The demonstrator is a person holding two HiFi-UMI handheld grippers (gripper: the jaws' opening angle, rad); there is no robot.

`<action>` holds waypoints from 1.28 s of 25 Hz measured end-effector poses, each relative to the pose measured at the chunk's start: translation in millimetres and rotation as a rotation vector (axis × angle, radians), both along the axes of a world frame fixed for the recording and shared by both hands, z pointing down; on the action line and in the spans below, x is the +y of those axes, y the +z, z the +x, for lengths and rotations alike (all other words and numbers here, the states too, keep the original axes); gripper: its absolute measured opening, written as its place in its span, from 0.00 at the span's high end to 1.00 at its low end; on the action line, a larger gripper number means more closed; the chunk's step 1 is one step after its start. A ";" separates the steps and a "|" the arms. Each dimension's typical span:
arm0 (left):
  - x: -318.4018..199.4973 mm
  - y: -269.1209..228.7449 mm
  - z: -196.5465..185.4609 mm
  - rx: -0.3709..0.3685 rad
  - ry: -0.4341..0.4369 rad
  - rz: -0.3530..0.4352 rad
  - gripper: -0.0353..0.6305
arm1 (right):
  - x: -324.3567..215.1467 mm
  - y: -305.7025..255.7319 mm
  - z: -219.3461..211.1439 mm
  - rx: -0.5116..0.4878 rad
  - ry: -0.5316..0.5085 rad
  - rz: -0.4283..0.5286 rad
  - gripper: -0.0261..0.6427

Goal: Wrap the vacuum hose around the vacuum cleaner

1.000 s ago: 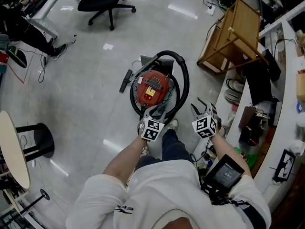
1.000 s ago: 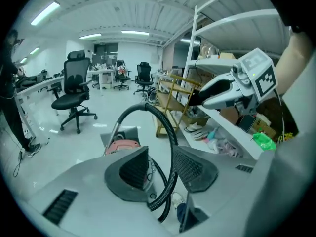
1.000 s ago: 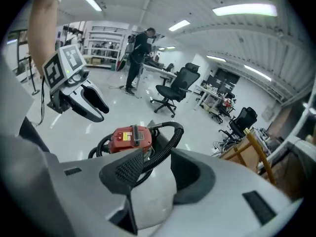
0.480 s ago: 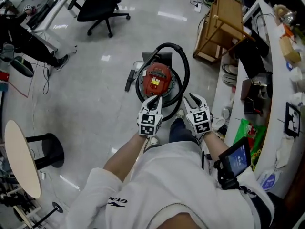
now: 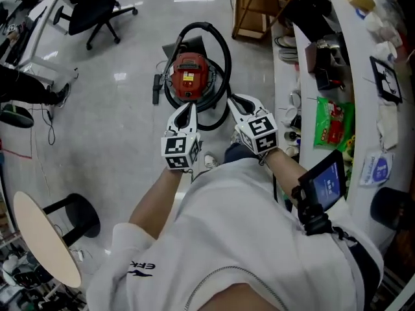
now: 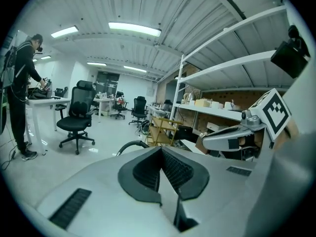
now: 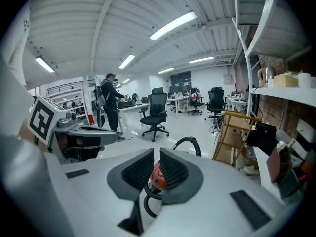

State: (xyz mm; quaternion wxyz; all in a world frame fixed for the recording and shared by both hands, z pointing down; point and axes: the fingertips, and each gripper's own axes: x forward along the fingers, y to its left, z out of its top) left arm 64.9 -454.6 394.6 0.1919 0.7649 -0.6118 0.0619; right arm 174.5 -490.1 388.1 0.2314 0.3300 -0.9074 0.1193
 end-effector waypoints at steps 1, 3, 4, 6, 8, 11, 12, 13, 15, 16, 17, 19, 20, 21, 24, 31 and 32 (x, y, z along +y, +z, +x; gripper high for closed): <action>3.0 -2.4 0.1 0.005 -0.005 -0.001 0.94 | 4.8 -0.2 2.3 -0.001 0.002 -0.006 0.90; 7.4 -6.6 3.0 0.006 -0.008 -0.001 0.94 | 12.9 0.0 8.9 -0.004 0.004 -0.019 0.91; 9.2 -7.9 5.8 0.002 -0.007 0.000 0.94 | 16.4 0.8 13.3 -0.005 0.007 -0.029 0.91; 11.0 -11.1 11.1 -0.003 -0.010 0.001 0.94 | 21.8 2.0 22.7 -0.012 0.017 -0.052 0.92; 11.8 -13.6 17.3 0.000 -0.017 0.000 0.94 | 25.8 1.4 32.5 -0.020 0.025 -0.070 0.93; 15.2 -14.4 28.0 0.004 -0.017 -0.005 0.94 | 28.8 -0.7 46.9 -0.032 0.040 -0.083 0.94; 16.8 -14.8 31.9 0.003 -0.014 -0.005 0.94 | 29.4 -0.7 52.2 -0.038 0.050 -0.092 0.95; 18.6 -15.1 35.8 0.002 -0.010 -0.003 0.94 | 30.3 -0.4 57.3 -0.044 0.060 -0.101 0.95; 22.7 -16.0 41.6 0.000 -0.004 0.001 0.94 | 33.0 0.4 64.8 -0.049 0.074 -0.113 0.95; 24.3 -16.4 42.9 0.001 -0.004 0.003 0.94 | 34.2 0.2 66.8 -0.048 0.077 -0.114 0.95; 25.4 -16.5 43.9 0.002 -0.005 0.005 0.94 | 34.9 -0.5 67.7 -0.047 0.077 -0.113 0.96; 27.1 -14.8 46.7 0.001 -0.001 0.005 0.94 | 35.7 -3.0 67.7 -0.051 0.074 -0.107 0.96; 27.4 -13.7 48.5 0.000 0.002 0.004 0.94 | 35.6 -4.2 67.4 -0.053 0.071 -0.103 0.96; 27.4 -13.1 50.5 -0.001 0.005 0.003 0.94 | 35.5 -5.1 67.2 -0.055 0.068 -0.101 0.96; 27.5 -13.4 55.2 -0.007 0.011 0.004 0.94 | 35.9 -5.6 66.6 -0.054 0.059 -0.099 0.96; 33.7 -14.1 54.1 -0.016 0.009 0.004 0.94 | 41.1 -3.6 58.8 -0.057 0.041 -0.104 0.96; 34.6 -14.3 53.7 -0.016 0.006 0.002 0.94 | 41.4 -3.6 58.0 -0.058 0.039 -0.105 0.96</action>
